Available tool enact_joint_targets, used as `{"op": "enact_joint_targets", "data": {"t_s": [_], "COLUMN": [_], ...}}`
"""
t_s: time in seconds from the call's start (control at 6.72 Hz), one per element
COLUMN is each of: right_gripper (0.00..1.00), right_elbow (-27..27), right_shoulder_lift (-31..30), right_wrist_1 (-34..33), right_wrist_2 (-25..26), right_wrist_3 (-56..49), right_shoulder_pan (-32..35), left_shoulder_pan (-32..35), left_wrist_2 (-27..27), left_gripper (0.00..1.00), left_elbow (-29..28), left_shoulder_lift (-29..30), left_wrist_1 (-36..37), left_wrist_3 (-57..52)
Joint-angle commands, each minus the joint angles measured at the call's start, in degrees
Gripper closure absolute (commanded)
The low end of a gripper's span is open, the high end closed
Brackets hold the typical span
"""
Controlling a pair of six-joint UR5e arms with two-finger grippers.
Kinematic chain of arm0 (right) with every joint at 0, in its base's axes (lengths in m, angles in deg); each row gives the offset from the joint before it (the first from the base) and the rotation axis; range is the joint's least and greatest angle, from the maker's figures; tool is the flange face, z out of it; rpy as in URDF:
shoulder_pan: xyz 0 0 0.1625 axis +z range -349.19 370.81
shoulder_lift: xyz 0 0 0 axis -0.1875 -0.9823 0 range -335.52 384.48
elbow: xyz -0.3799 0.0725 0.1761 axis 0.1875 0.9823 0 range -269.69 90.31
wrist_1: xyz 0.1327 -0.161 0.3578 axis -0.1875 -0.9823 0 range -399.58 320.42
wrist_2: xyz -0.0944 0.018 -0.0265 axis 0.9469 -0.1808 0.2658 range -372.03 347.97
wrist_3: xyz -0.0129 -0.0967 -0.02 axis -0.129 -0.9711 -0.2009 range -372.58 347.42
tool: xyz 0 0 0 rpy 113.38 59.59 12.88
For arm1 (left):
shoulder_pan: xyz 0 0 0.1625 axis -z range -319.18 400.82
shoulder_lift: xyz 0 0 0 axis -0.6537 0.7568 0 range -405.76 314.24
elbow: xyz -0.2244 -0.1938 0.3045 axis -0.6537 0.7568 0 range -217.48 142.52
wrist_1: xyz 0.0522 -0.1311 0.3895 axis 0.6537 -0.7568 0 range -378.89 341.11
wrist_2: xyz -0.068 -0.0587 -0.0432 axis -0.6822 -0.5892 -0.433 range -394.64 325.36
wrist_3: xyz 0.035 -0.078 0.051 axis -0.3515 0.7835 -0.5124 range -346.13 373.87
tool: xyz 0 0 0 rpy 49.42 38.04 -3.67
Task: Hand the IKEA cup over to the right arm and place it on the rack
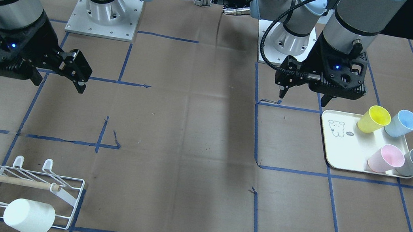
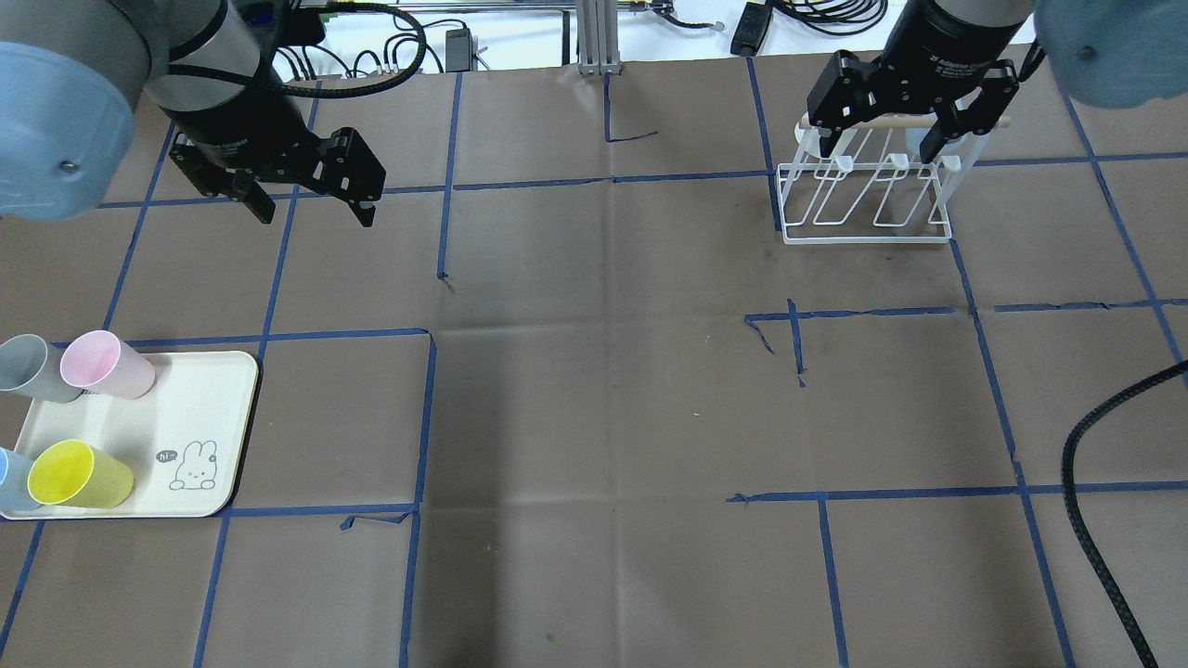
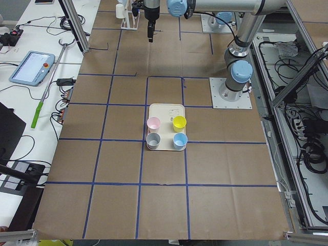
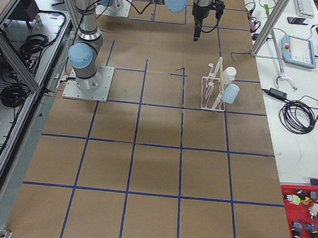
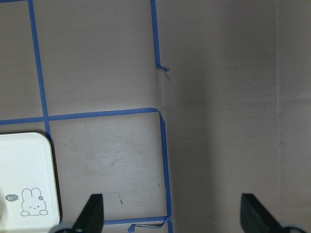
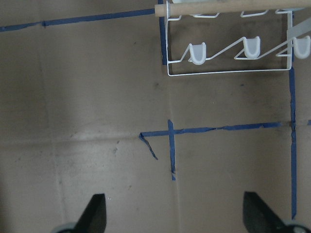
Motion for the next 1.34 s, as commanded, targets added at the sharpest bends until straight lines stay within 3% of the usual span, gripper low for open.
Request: {"op": "enact_joint_targets", "data": {"t_s": [0.0,0.6,1.19], "right_gripper": [0.0,0.0,0.0], "right_elbow": [-2.19,-10.45,-10.91], "right_shoulder_lift": [-4.83,-8.45,-8.63], "right_wrist_1": [3.8,1.01,0.73], "right_wrist_2": [0.39,0.39,0.39], "right_wrist_3": [0.25,5.43,5.61], "right_shoulder_pan": [0.14,2.85,3.74], "left_shoulder_pan": [-0.01,0.08,0.08], "left_wrist_2": [0.29,-0.07,-0.07], "left_gripper": [0.0,0.0,0.0], "left_elbow": [-0.03,-0.12,-0.12], "left_shoulder_lift": [-0.12,-0.29,-0.29], "left_wrist_1": [0.22,0.22,0.22], "left_wrist_3": [-0.15,0.12,0.03]}}
